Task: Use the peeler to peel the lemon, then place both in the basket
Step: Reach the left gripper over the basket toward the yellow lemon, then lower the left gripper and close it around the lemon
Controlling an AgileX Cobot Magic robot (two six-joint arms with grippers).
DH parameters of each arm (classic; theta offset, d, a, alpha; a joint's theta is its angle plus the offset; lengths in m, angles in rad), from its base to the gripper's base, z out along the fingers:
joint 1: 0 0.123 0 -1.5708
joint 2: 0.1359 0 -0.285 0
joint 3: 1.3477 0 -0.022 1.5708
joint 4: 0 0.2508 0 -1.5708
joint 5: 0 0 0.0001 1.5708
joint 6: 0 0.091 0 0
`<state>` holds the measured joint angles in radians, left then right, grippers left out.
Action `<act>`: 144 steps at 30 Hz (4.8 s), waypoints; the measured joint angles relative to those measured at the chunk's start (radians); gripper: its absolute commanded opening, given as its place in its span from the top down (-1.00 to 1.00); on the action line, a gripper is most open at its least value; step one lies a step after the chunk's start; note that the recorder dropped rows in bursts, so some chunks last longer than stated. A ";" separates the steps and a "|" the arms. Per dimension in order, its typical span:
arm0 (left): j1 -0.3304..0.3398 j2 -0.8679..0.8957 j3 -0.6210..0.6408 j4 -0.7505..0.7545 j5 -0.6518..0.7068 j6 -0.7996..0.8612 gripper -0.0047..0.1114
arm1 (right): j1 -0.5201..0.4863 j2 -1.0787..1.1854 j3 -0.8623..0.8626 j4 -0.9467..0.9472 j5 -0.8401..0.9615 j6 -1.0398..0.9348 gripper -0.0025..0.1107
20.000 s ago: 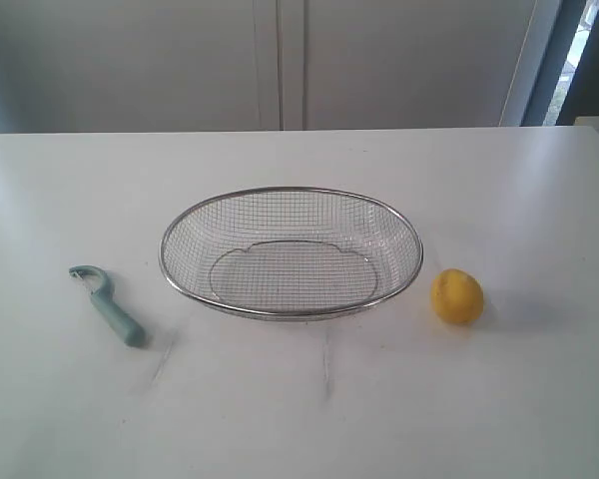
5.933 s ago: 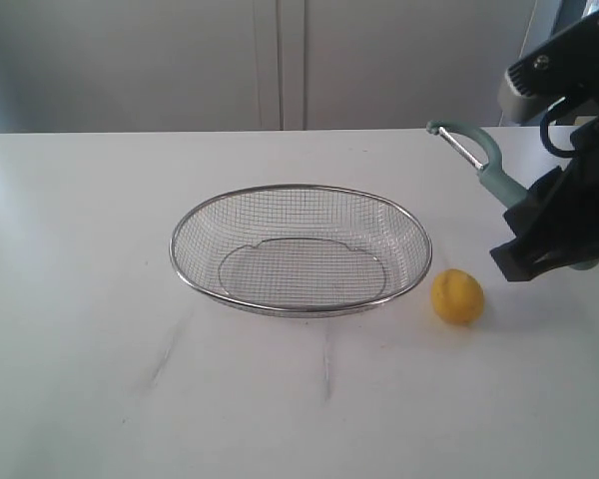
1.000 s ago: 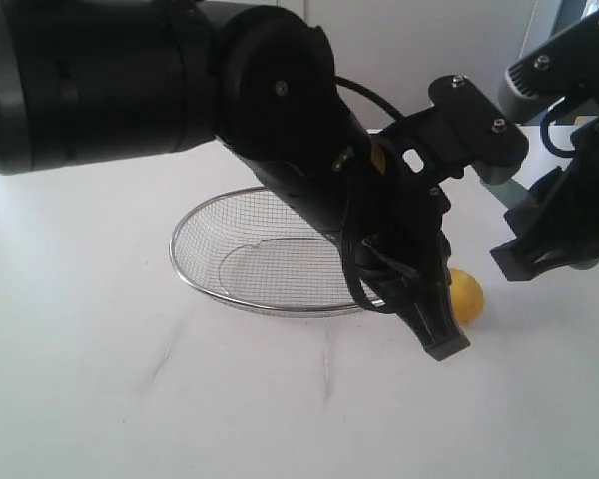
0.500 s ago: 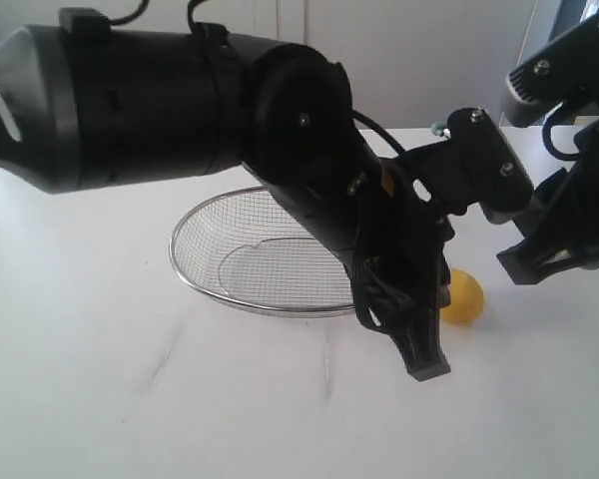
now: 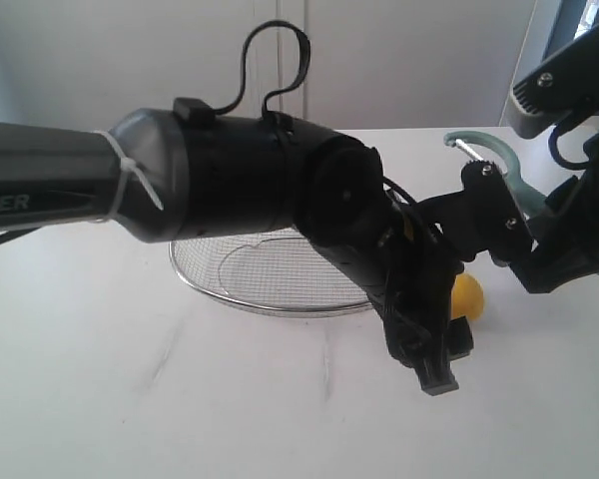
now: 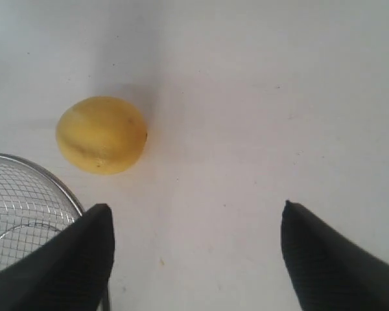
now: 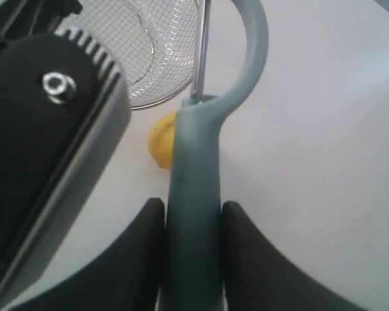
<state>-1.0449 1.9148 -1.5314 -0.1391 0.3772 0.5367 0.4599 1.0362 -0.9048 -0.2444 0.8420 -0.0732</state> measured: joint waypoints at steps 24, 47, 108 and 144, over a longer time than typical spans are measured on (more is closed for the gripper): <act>0.000 0.095 0.000 0.080 -0.284 0.054 -0.38 | 0.000 0.000 0.000 -0.276 0.018 0.518 0.96; 0.000 0.390 -0.488 0.241 0.101 0.096 -0.38 | 0.000 0.000 0.000 -0.419 0.124 0.699 0.96; -0.006 0.475 -0.524 0.315 0.049 0.074 -0.16 | 0.000 0.000 0.000 -0.419 0.122 0.701 0.96; -0.010 0.199 -0.514 0.180 0.364 -0.032 0.92 | 0.000 -0.195 0.000 -0.485 0.132 0.752 0.96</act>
<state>-1.0545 2.1135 -2.0456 0.0411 0.7409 0.5046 0.4599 0.8414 -0.9048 -0.7289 0.9741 0.6793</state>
